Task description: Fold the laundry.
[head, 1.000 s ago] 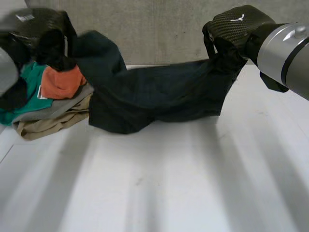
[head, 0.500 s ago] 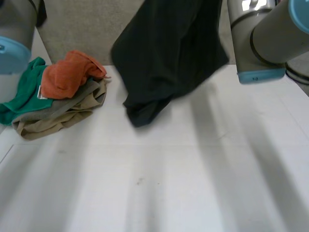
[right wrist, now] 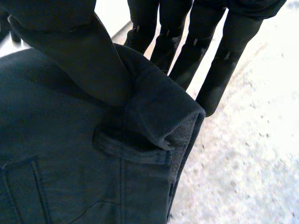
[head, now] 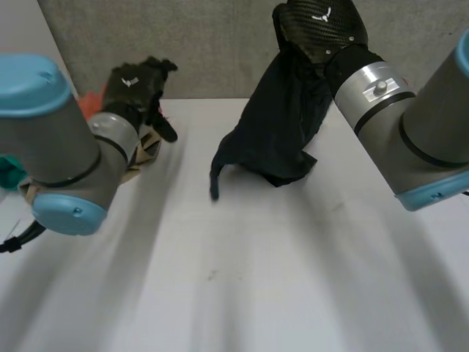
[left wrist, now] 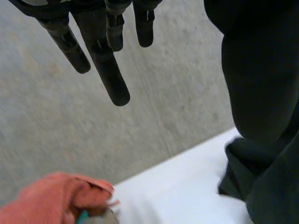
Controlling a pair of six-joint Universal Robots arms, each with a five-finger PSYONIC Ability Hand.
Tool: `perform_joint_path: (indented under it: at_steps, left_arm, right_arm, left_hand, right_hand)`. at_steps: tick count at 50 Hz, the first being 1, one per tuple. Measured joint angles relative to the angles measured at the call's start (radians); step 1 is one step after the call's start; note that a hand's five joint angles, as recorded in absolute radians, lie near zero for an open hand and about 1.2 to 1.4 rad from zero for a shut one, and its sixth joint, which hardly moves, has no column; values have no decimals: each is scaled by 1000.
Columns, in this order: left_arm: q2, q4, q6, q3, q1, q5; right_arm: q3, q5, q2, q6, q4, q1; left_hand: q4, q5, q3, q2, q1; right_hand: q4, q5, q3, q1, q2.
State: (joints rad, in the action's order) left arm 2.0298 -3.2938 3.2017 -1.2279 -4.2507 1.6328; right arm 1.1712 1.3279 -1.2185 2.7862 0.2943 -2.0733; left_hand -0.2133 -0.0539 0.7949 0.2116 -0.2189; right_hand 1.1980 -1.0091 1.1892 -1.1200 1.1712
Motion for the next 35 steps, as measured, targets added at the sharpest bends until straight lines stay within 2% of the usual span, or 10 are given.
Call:
perform_joint_path:
  at_steps: [8,11,16,20,27,30,35]
  left_arm:
    - [122,103,-30,53,10,-53]
    - [174,205,-88,82,37,-97]
    - [191,294,-158,90,58,-130]
    - [163,332,-195,73,47,-105]
    - [35,346,-196,-10,-42,-11]
    - [-25,358,-188,-74,-75,-18]
    - [-83,384,-181,-186,-86,-82]
  right_arm:
    - [12,-4,-92,-3,-85,-22]
    - [4,13,-121,-15,-161,-37]
    - [3,34,-132,-49,-213,-52]
    - [10,45,-128,-81,-229,-58]
    - [21,59,-122,-112,-243,-69]
    - [21,73,-124,-117,-257,-77]
    - [14,97,-135,-119,-287,-100]
  left_hand:
    - [1,0,0,-5,4]
    - [-1,0,0,-3,0]
    - [-45,-36,0,48,-41]
    - [-87,-72,0,84,-78]
    - [-87,-72,0,84,-78]
    - [-86,-72,0,84,-78]
    - [-85,-68,0,82,-74]
  right_hand:
    - [0,0,0,0,0]
    - [0,0,0,0,0]
    - [0,0,0,0,0]
    - [0,0,0,0,0]
    - [0,0,0,0,0]
    - [0,0,0,0,0]
    - [0,0,0,0,0]
